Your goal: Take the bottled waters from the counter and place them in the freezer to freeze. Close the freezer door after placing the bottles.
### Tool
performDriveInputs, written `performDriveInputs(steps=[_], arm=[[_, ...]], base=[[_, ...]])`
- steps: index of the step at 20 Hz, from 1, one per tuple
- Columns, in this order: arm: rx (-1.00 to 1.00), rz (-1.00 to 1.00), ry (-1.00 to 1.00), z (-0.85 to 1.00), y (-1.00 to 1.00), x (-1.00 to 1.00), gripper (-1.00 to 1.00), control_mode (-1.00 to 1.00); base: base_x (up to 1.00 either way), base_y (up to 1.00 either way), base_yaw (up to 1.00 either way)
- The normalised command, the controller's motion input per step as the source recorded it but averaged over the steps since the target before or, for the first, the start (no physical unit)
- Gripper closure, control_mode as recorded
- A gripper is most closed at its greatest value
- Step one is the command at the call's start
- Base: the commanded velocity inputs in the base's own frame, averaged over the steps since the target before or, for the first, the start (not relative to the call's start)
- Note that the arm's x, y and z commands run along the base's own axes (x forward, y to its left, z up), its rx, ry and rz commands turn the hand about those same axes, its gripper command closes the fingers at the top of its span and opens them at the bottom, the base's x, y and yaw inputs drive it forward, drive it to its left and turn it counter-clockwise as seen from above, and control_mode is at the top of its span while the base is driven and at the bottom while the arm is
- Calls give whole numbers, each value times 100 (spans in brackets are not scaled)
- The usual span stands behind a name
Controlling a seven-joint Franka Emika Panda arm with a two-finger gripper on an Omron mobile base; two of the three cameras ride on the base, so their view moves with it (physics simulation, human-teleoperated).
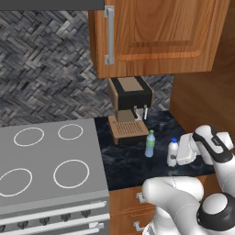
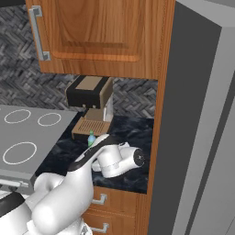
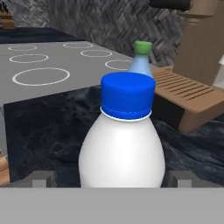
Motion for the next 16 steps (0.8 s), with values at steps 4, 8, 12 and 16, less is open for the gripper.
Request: performDriveInputs(steps=[4, 8, 12, 16], arm=[[0, 0, 0, 0, 4, 0, 100, -100], [0, 0, 0, 0, 3, 0, 100, -100], [0, 0, 0, 0, 12, 0, 100, -100], [-1, -1, 2, 1, 4, 0, 100, -100]], base=[[0, 0, 0], [0, 0, 0], [0, 0, 0], [0, 0, 0]])
